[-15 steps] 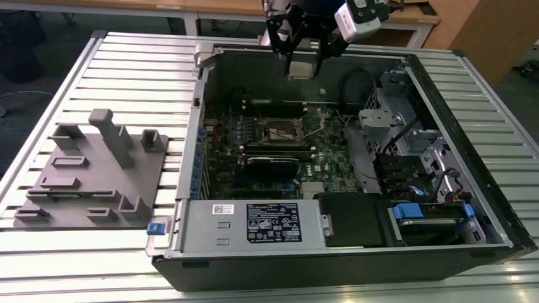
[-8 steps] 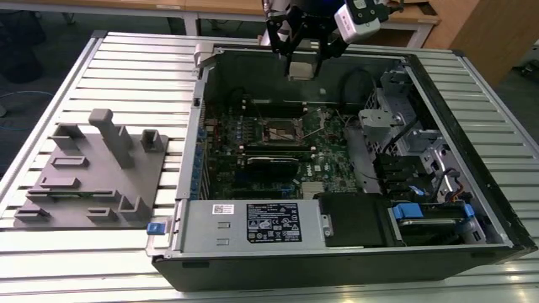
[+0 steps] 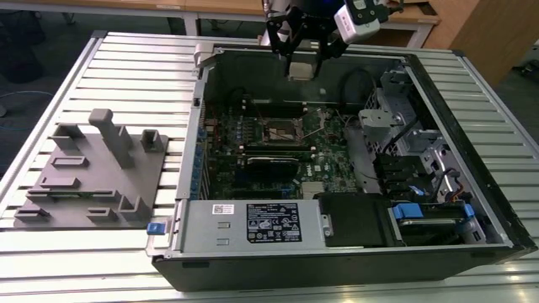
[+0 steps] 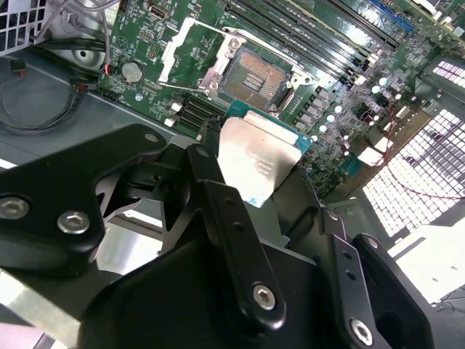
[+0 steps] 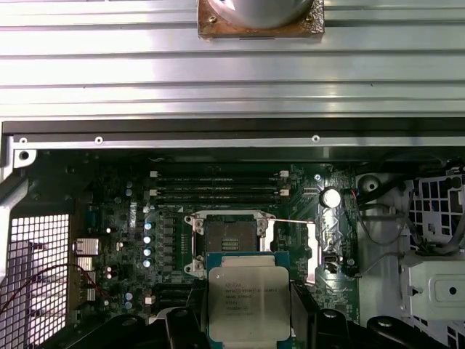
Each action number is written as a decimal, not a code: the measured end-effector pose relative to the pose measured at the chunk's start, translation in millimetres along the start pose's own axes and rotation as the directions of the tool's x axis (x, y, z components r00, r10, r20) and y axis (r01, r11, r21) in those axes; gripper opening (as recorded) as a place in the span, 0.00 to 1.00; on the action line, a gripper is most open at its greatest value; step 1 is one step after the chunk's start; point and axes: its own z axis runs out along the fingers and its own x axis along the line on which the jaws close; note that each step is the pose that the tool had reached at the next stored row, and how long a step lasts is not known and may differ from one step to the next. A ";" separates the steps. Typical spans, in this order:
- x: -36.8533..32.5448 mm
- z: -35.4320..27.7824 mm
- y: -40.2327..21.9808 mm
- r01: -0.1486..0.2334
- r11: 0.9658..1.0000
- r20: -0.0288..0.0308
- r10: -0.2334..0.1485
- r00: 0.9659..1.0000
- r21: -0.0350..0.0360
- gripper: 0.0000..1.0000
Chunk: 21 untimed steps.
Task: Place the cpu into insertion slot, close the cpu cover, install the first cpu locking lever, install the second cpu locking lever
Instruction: 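Place the cpu into insertion slot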
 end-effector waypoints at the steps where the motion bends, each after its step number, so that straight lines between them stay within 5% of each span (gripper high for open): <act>1: 0.0 0.4 0.0 0.000 1.000 0.000 0.000 1.000 0.000 0.54; 21: -0.1 5.0 -0.4 0.000 1.000 0.000 0.000 1.000 0.000 0.54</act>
